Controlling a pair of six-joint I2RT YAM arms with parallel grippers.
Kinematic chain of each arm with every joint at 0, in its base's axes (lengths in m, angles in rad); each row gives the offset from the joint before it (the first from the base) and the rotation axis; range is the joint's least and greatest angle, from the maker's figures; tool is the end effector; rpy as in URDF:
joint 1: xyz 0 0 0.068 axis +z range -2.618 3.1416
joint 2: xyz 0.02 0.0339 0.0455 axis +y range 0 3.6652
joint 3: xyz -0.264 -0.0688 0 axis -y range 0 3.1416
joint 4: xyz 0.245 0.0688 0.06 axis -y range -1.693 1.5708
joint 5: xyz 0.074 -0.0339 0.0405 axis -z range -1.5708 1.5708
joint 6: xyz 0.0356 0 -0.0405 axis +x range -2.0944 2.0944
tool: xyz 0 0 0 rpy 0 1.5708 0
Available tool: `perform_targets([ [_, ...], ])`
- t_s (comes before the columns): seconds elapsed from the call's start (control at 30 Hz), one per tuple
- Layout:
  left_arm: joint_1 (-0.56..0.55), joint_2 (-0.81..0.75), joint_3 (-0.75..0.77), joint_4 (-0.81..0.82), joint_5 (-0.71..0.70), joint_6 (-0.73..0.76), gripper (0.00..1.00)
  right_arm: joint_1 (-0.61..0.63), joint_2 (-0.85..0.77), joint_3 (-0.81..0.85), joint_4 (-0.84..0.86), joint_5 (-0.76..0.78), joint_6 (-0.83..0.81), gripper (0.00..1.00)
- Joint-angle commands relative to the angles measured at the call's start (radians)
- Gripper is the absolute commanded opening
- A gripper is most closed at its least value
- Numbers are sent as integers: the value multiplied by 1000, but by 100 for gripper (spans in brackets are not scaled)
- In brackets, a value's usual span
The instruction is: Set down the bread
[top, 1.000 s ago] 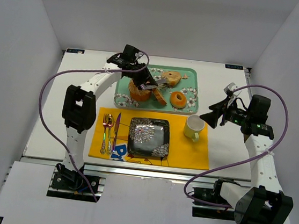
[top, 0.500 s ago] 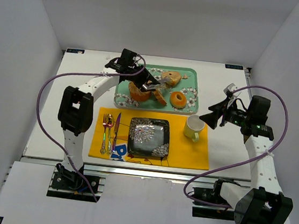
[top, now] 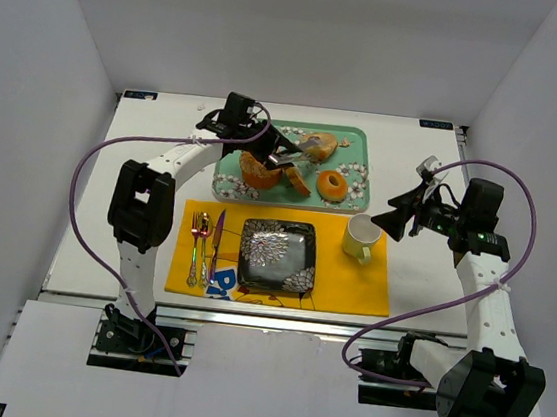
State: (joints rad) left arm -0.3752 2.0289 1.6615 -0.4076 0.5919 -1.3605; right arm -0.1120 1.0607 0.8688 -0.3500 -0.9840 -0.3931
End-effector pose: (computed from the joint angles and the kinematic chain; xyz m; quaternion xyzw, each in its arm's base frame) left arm 0.4216 -0.1874 0.2458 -0.3175 0.8304 -0.4566 0.0345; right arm 0.2252 0.0045 0.3077 -0.3376 0.7272 0.2898 0.5227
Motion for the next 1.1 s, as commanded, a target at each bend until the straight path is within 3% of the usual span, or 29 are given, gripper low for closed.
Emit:
perform_targets([
  [0.0, -4, -68, -5, 47, 25, -20, 53, -8, -19, -2, -1, -27, -3, 76],
  [1.07, -2, 60, 29, 89, 17, -78, 54, -17, -21, -8, 6, -22, 7, 76],
])
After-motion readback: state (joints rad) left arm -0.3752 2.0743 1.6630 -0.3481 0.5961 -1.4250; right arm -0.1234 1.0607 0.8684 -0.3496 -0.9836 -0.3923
